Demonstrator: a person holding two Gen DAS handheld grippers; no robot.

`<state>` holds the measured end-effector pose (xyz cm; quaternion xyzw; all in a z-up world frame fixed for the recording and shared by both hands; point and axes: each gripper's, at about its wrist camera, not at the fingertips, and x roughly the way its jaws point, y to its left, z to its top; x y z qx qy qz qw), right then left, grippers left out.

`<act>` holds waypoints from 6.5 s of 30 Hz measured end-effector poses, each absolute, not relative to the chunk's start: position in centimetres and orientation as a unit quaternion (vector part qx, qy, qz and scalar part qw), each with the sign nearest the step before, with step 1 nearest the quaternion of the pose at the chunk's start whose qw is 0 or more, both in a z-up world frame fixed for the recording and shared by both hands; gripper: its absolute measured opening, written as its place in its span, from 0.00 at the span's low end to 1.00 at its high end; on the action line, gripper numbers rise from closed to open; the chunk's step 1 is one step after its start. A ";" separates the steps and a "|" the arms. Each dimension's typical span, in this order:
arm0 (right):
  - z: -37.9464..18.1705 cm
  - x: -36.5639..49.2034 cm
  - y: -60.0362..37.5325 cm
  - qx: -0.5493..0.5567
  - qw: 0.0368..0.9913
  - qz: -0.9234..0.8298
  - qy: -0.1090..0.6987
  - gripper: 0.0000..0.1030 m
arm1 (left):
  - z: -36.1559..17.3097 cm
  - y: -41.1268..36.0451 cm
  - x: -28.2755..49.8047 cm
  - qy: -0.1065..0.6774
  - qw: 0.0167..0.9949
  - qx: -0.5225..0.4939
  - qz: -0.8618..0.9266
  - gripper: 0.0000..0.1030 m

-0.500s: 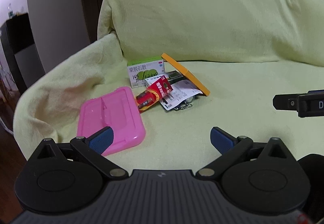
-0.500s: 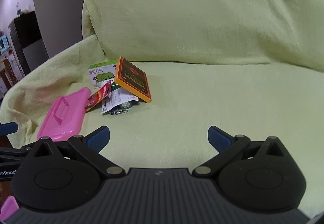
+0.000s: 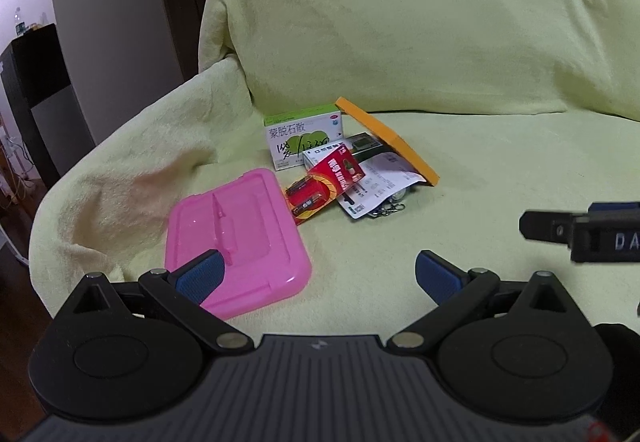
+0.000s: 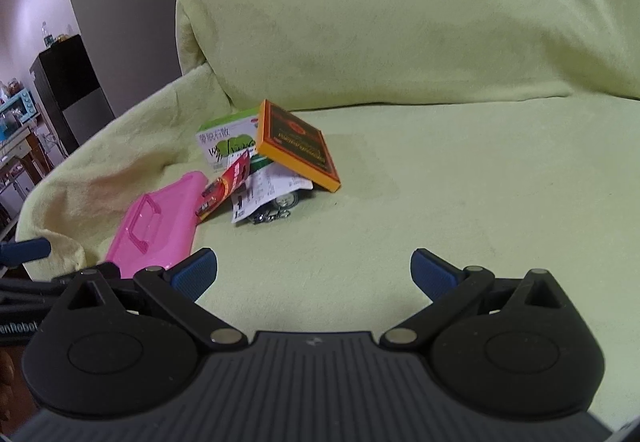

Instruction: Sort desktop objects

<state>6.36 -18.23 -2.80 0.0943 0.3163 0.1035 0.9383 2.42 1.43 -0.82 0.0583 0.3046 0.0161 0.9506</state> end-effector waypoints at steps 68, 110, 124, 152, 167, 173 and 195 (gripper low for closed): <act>-4.2 6.6 -17.5 0.078 0.939 0.118 0.312 0.99 | -4.4 1.6 2.4 0.290 0.956 0.029 0.021 0.99; -8.2 23.5 -4.2 -0.327 0.911 0.151 0.202 0.23 | -8.5 6.0 15.6 0.229 0.967 0.095 0.057 0.99; -4.9 20.1 -7.4 -0.312 0.916 0.168 0.188 0.12 | -9.2 3.0 15.7 0.260 0.948 0.184 -0.008 0.99; -2.9 8.4 -18.7 -0.275 0.899 0.159 0.300 0.17 | -5.3 -9.2 13.4 0.162 0.805 0.448 -0.354 0.99; -3.8 5.7 -20.5 -0.360 0.869 0.197 0.276 0.14 | -7.6 -13.0 14.9 0.143 0.681 0.591 -0.408 0.70; -4.0 6.0 -21.2 -0.362 0.871 0.178 0.280 0.15 | -8.6 -14.2 14.5 0.150 0.673 0.593 -0.415 0.59; -5.8 7.2 -22.5 -0.410 0.861 0.097 0.285 0.21 | -10.5 -17.0 14.4 0.153 0.668 0.609 -0.399 0.29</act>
